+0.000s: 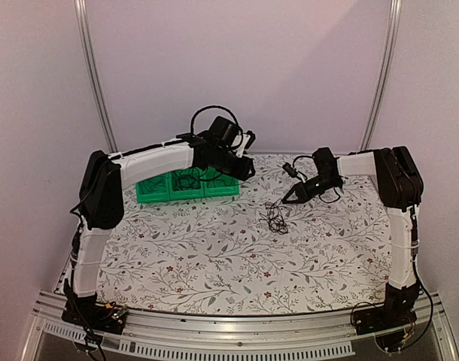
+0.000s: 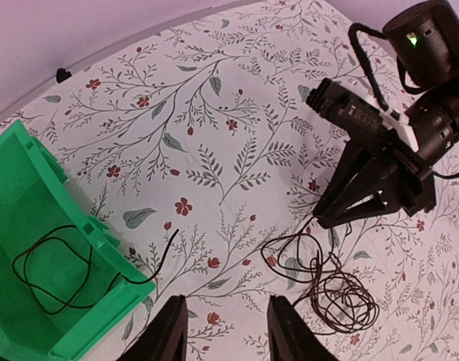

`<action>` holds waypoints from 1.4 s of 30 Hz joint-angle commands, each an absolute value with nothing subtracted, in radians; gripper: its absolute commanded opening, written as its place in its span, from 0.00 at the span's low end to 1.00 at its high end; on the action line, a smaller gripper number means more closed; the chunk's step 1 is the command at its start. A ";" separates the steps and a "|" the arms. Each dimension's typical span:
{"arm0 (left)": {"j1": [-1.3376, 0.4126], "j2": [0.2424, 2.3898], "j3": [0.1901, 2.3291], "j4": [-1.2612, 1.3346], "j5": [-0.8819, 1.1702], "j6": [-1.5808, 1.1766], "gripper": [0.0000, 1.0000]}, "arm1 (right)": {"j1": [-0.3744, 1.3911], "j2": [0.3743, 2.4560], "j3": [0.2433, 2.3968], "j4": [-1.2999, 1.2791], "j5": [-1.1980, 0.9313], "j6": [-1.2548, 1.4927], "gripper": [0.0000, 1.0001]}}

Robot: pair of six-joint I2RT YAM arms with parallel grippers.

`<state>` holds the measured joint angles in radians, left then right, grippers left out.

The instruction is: Untangle the cables

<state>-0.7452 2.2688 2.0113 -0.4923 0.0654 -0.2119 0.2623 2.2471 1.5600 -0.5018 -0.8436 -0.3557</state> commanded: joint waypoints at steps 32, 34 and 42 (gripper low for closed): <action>-0.752 2.133 1.757 -0.228 0.271 -0.581 0.47 | 0.368 2.036 1.356 -0.528 -0.570 -0.623 0.59; -0.742 2.100 1.711 -0.206 0.271 -0.597 0.47 | 0.392 2.069 1.368 -0.506 -0.495 -0.620 0.57; -0.727 2.034 1.655 -0.191 0.271 -0.555 0.47 | 0.399 2.120 1.409 -0.433 -0.388 -0.532 0.40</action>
